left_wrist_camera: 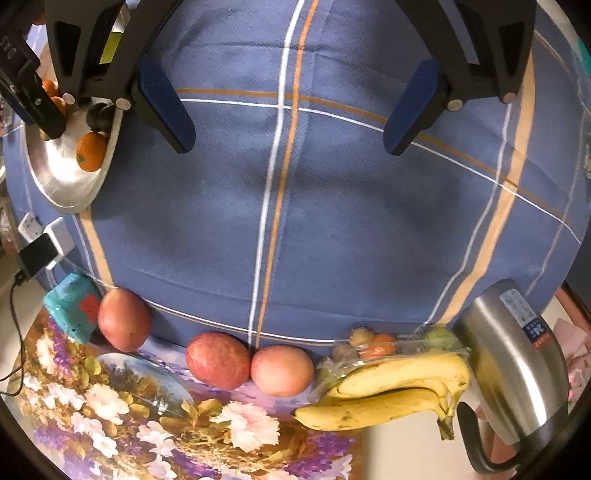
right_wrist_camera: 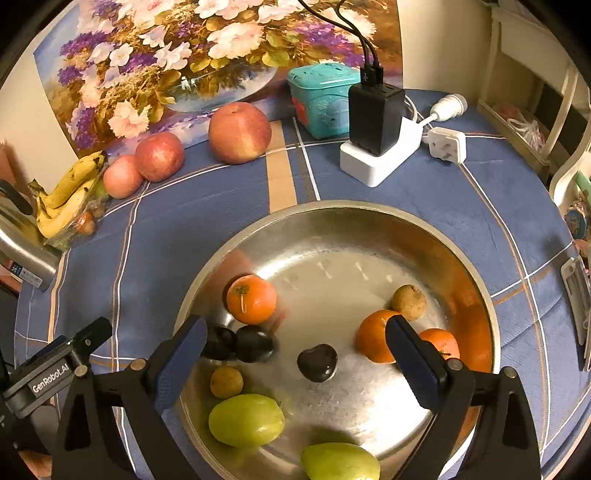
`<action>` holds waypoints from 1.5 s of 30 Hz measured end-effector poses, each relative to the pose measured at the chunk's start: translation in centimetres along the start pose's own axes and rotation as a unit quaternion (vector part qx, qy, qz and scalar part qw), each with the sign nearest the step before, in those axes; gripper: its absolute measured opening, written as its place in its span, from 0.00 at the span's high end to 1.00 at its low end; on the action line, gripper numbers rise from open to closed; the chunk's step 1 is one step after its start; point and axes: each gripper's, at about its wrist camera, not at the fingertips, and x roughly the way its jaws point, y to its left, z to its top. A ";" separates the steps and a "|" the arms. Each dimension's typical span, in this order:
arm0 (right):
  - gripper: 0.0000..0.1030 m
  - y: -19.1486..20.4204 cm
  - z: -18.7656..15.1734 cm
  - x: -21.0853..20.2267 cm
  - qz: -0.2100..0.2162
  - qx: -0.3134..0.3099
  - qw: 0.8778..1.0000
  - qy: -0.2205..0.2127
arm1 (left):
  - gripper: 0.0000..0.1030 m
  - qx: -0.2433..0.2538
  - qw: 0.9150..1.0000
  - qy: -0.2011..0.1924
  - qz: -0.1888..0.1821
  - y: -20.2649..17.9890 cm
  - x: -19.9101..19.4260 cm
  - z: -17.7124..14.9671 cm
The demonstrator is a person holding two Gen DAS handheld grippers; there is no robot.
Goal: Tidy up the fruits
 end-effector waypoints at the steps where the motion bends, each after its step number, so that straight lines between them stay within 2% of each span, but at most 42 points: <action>1: 0.05 0.1 0.0 0.0 0.000 -0.002 1.000 -0.001 | 0.00 0.002 1.000 0.000 0.009 0.0 0.0 0.1; 6: 0.05 0.3 0.0 0.0 0.004 -0.005 1.000 0.000 | 0.00 0.001 0.999 -0.007 0.031 0.2 -0.3 0.0; 10: 0.05 0.6 -0.2 0.0 0.001 -0.012 1.000 0.001 | 0.00 0.003 0.995 -0.008 0.099 0.2 -0.4 -0.1; 12: 0.05 0.8 -0.3 -0.1 0.001 -0.015 1.000 0.001 | 0.00 0.011 0.994 -0.013 0.111 0.2 -0.4 -0.2; 23: 0.05 1.1 -1.6 -0.5 0.006 -0.013 1.000 0.008 | 0.00 0.019 0.993 -0.004 0.112 0.7 -0.8 -1.5; 34: 0.05 1.2 -4.5 -2.5 0.020 -0.004 1.000 0.008 | 0.00 0.027 0.994 -0.004 0.104 2.2 -3.5 -4.5; 40: 0.05 1.9 -6.4 -4.1 0.013 -0.027 1.000 0.000 | 0.00 0.031 0.994 -0.018 0.101 2.8 -5.5 -5.8; 45: 0.05 2.5 -7.8 -5.3 0.009 -0.049 0.999 -0.007 | 0.00 0.029 0.995 -0.014 0.090 3.6 -6.5 -7.0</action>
